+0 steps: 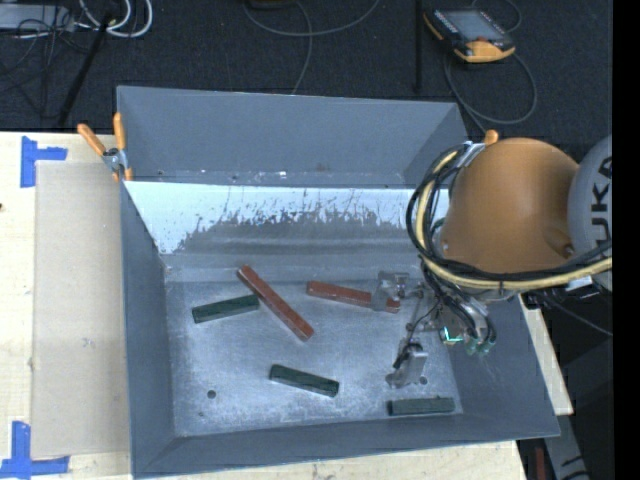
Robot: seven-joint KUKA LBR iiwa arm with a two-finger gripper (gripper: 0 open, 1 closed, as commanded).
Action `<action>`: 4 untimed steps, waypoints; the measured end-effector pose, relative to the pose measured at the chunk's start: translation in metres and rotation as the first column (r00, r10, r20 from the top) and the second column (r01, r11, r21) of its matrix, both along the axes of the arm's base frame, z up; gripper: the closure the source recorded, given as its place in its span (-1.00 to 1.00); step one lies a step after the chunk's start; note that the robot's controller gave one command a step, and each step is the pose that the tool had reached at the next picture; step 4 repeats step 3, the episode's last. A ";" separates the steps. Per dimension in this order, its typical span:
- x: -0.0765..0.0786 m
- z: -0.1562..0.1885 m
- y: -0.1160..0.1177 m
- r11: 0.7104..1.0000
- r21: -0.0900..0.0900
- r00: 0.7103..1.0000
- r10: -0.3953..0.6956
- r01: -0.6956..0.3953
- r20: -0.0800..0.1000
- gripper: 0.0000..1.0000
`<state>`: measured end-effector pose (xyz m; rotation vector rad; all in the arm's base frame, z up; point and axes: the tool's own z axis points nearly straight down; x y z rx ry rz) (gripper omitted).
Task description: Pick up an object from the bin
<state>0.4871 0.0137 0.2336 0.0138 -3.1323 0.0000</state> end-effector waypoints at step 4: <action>0.017 -0.012 0.026 1.000 0.001 1.000 0.011 -0.011 0.017 1.00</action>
Offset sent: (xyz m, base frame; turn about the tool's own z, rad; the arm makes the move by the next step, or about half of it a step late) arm 0.0100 0.0346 -0.1536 -0.0164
